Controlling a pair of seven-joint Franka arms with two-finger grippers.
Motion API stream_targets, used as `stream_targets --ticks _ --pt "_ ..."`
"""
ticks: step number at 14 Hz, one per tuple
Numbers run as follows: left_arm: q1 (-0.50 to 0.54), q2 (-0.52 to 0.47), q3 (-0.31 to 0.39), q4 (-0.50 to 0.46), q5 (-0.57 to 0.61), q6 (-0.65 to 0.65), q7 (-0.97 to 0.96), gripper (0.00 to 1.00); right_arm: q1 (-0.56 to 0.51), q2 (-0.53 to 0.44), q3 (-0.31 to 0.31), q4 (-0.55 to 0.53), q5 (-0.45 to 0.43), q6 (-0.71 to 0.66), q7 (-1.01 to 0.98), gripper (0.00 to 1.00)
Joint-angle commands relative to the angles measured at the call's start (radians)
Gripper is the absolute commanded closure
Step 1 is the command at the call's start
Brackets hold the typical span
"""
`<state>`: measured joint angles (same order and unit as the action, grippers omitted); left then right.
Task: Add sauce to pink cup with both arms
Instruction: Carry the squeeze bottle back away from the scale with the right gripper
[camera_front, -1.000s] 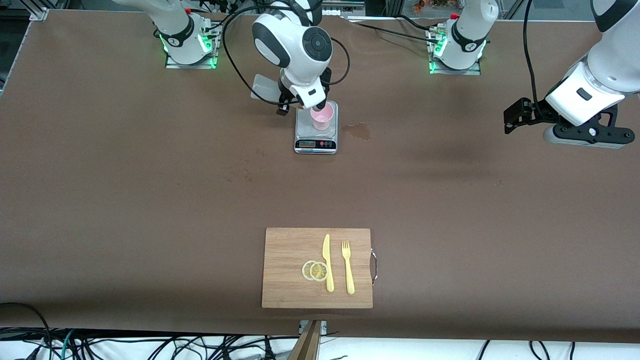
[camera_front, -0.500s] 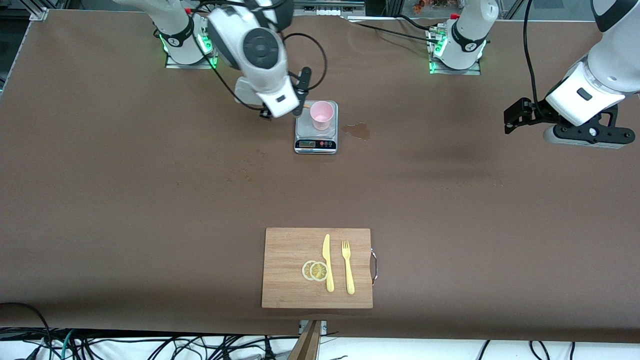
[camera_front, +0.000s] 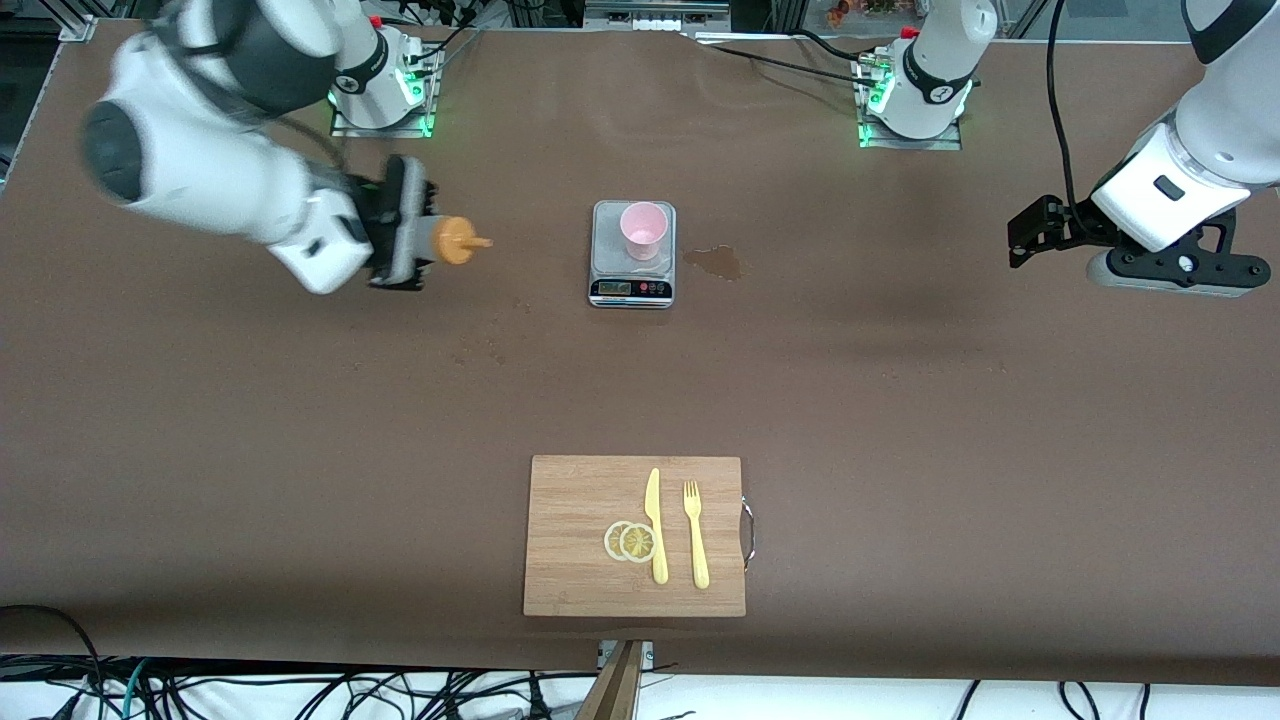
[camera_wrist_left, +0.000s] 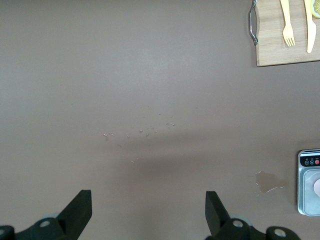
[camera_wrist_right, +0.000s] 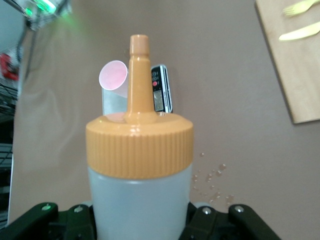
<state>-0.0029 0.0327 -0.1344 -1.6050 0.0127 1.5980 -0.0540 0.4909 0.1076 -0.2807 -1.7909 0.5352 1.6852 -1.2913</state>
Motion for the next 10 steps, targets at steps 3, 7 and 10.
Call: stream_targets --ticks 3,7,10 --pt "0.033 0.012 0.002 0.065 -0.014 -0.012 0.013 0.0 -0.199 0.013 -0.113 -0.036 0.234 -0.11 -0.441 0.64" --pt "0.043 0.012 0.002 0.071 -0.014 -0.012 0.011 0.0 -0.371 0.128 -0.133 -0.111 0.426 -0.171 -0.866 0.64" --pt "0.044 0.009 0.001 0.071 -0.014 -0.016 0.01 0.0 -0.471 0.312 -0.134 -0.125 0.523 -0.283 -1.19 0.64"
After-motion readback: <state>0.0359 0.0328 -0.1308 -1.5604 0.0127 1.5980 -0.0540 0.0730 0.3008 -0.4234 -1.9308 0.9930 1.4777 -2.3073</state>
